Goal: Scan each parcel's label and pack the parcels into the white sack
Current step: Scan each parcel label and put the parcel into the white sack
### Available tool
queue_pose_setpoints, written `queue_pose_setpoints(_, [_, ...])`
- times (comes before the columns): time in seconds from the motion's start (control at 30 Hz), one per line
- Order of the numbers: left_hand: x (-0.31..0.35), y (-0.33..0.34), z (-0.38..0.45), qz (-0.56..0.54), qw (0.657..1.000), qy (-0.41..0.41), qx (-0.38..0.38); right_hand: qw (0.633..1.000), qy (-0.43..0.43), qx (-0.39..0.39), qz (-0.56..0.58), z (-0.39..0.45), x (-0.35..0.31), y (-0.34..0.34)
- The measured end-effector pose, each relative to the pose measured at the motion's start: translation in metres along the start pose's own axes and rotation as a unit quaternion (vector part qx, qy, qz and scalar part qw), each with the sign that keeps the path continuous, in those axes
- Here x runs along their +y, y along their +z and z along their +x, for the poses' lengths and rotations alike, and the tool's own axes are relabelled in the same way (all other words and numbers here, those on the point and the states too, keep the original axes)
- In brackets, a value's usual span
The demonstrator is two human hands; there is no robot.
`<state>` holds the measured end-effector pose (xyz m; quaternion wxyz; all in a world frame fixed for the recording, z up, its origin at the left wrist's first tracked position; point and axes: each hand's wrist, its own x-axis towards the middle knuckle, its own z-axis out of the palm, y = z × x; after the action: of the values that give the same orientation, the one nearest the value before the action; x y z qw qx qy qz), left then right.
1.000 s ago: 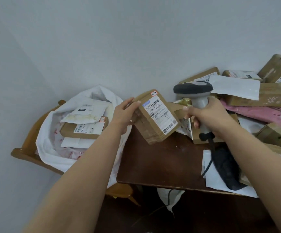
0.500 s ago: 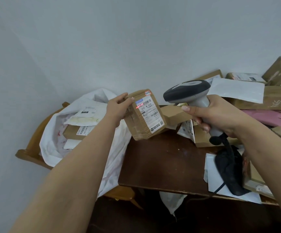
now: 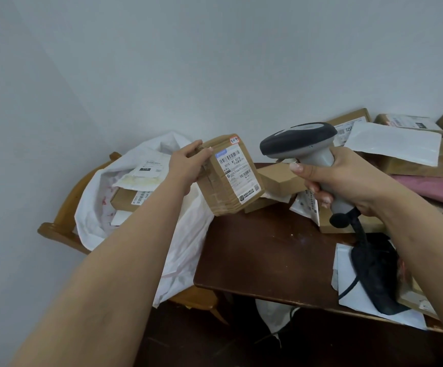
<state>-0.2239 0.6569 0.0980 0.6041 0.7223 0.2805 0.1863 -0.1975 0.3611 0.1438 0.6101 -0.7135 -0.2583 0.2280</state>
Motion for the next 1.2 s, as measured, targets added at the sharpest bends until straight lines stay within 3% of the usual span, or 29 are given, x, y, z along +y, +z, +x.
queue_pose_setpoints(0.1, [0.004, -0.026, 0.003, -0.011, 0.997, 0.029, 0.069, 1.0, -0.006, 0.009, 0.023, 0.01, 0.002, 0.011])
queue_pose_setpoints(0.23, [0.022, -0.079, 0.007, -0.018, 0.959, 0.071, 0.273, 0.998, 0.016, 0.026, 0.05, 0.025, 0.005, 0.033])
queue_pose_setpoints(0.33, [0.023, -0.11, 0.009, -0.023, 0.941, 0.06, 0.333, 0.997, 0.036, 0.038, 0.059, 0.037, 0.01, 0.052])
queue_pose_setpoints(0.63, [-0.027, -0.142, 0.042, -0.009, 0.932, -0.061, 0.356, 0.993, 0.083, 0.049, 0.065, 0.059, 0.021, 0.08])
queue_pose_setpoints(0.77, [-0.046, -0.137, 0.052, 0.149, 0.92, -0.164, 0.322, 0.991, 0.1, 0.066, 0.059, 0.06, 0.026, 0.076])
queue_pose_setpoints(1.03, [-0.056, -0.115, 0.047, 0.291, 0.921, -0.052, 0.252, 0.98, 0.153, 0.103, 0.074, 0.069, 0.048, 0.073])
queue_pose_setpoints(1.2, [-0.065, -0.127, 0.052, 0.247, 0.929, 0.007, 0.276, 0.979, 0.168, 0.093, 0.074, 0.102, 0.046, 0.086])
